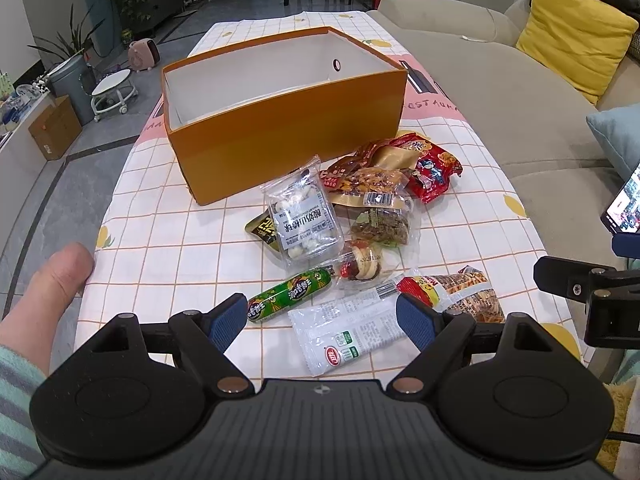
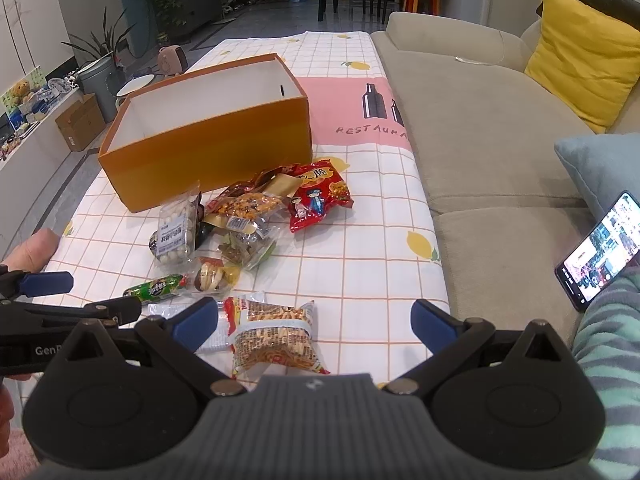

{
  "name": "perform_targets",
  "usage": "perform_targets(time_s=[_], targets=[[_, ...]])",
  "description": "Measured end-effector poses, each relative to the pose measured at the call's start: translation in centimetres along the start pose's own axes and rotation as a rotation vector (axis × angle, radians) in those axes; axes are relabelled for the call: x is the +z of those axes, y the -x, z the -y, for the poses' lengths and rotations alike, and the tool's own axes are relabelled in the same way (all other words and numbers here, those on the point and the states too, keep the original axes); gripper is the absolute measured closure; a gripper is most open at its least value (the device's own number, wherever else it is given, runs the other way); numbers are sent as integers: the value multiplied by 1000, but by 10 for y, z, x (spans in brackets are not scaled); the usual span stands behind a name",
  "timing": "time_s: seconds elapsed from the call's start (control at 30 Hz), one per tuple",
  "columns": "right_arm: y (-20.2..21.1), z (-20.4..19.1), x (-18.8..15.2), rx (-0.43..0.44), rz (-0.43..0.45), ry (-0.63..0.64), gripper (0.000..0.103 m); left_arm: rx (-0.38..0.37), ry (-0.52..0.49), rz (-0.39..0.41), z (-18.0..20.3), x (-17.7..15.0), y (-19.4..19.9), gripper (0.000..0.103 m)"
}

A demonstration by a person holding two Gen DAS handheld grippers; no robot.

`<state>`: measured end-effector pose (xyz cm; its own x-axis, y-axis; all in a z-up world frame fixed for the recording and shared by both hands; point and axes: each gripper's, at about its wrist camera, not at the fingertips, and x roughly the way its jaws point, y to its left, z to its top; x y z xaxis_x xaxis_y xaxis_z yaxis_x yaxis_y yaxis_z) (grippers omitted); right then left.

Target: Organize snacks

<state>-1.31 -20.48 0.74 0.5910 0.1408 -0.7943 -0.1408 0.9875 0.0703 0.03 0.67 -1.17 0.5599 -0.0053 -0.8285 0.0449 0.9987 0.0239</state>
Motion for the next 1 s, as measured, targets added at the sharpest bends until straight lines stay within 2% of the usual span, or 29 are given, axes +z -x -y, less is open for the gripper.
perform_targets(time_s=[1.0], targets=[[-1, -1, -1, -1, -5, 2, 4, 1, 38, -23, -5, -1, -4, 5]])
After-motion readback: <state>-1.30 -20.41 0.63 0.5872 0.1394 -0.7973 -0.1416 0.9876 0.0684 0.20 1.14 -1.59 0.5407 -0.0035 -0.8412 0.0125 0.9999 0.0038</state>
